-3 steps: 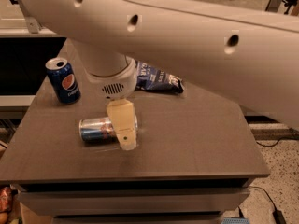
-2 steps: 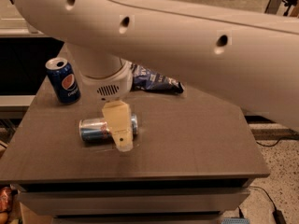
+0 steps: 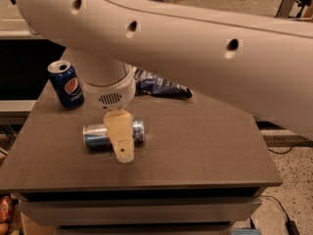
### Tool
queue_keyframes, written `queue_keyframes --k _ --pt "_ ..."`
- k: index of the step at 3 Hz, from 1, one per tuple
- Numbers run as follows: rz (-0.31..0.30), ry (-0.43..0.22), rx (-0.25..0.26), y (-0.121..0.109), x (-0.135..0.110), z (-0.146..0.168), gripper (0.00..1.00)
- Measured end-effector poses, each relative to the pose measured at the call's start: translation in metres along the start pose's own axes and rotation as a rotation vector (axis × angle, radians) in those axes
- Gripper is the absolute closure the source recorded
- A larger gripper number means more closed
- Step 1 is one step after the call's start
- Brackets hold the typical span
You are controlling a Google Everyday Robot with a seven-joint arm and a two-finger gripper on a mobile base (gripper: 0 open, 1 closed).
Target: Place redbull can upright
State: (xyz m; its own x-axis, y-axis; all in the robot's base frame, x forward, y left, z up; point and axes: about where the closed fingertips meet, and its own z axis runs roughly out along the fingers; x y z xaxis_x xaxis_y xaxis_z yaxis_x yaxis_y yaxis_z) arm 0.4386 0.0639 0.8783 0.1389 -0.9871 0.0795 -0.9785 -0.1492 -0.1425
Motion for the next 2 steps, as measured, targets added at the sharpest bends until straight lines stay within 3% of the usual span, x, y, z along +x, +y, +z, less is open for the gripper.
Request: queue_keyframes --k 2 --pt "0.020 -0.072 -0.040 0.0083 -0.0119 0.0185 0.00"
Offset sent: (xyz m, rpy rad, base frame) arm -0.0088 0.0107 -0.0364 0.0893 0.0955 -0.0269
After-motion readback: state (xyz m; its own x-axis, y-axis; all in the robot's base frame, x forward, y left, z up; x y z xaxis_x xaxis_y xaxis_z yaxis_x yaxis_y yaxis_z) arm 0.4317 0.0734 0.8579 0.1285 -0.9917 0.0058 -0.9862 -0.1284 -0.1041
